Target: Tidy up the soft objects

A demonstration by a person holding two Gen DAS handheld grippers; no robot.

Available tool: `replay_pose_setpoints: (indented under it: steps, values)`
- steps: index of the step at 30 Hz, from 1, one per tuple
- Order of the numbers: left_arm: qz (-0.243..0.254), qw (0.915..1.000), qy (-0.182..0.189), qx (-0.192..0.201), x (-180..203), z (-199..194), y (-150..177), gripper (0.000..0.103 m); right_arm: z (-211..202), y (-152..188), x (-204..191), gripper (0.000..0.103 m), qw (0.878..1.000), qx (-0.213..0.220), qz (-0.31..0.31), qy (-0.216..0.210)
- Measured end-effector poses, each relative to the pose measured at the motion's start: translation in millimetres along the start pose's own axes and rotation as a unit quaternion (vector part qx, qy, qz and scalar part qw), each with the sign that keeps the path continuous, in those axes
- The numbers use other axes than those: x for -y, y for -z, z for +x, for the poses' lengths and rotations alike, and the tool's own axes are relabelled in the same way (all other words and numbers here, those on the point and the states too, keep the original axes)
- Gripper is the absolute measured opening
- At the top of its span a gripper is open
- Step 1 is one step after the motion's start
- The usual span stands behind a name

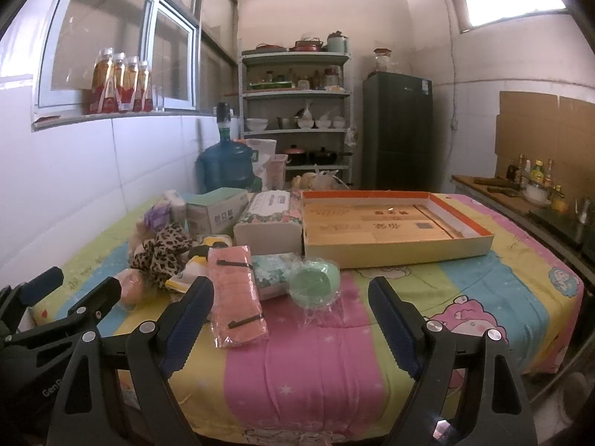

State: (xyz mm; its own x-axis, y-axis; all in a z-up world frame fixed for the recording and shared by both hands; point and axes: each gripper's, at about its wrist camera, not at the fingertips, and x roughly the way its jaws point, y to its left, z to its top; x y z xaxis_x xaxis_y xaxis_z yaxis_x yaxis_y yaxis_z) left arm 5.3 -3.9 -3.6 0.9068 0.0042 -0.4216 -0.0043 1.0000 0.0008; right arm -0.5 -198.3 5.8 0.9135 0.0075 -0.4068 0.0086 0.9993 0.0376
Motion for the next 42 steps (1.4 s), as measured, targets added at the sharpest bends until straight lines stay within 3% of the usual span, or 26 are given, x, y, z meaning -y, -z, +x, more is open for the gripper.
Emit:
replay_pose_setpoints:
  steps: [42]
  values:
    - [0.001,1.0,0.0,0.001,0.0,-4.5,-1.6,0.084,-5.3,-1.9,-1.8,0.086,1.0,-0.002,0.003,-0.017]
